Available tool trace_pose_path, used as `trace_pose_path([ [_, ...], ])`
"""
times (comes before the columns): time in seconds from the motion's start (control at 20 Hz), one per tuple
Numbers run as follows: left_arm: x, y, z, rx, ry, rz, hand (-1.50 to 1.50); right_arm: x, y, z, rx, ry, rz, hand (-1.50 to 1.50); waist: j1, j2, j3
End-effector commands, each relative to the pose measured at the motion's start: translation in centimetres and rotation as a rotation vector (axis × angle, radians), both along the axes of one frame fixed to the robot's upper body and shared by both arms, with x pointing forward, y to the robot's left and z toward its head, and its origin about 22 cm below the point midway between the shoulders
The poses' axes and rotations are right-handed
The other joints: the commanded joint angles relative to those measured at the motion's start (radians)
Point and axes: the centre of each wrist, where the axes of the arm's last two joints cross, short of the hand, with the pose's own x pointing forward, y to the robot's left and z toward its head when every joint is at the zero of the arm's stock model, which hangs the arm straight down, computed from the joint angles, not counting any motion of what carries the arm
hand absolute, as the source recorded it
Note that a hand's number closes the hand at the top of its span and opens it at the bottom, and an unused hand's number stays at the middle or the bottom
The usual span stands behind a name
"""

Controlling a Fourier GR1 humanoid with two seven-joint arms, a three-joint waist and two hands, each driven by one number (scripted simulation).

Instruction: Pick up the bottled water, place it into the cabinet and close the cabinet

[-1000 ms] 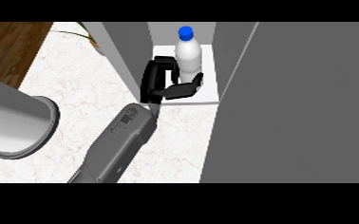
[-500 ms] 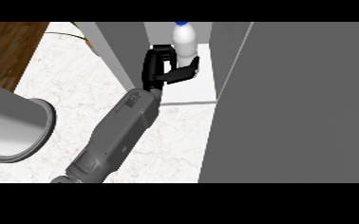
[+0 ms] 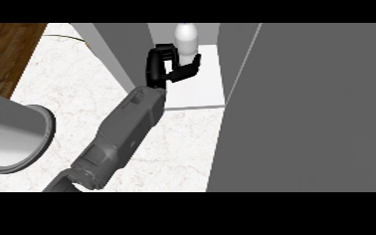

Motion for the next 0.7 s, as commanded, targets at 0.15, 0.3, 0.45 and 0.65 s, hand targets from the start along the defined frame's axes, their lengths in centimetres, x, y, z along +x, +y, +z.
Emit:
trace_pose_path([
  [0.15, 1.1, 0.6, 0.4, 0.055, 0.001, 0.067, 1.5, -2.5, -1.0, 2.0, 0.014, -0.033, 0.005, -1.5, -0.009, 0.0, 0.0],
  [0.3, 1.5, 0.4, 0.9, 0.129, -0.034, 0.083, 1.5, -1.0, -0.8, 0.9, 0.013, -0.032, 0.044, -1.5, -0.022, 0.008, 0.0],
  [0.45, 2.5, 1.5, 2.2, 0.177, -0.021, 0.057, -1.5, -1.3, -0.9, 1.1, 0.015, -0.029, 0.023, -1.5, -0.014, 0.007, 0.0],
  [0.65, 1.0, 1.5, -0.6, 0.131, -0.02, 0.072, -1.5, -0.7, -1.4, 0.4, 0.024, -0.039, 0.037, -1.5, -0.03, 0.017, 0.0],
])
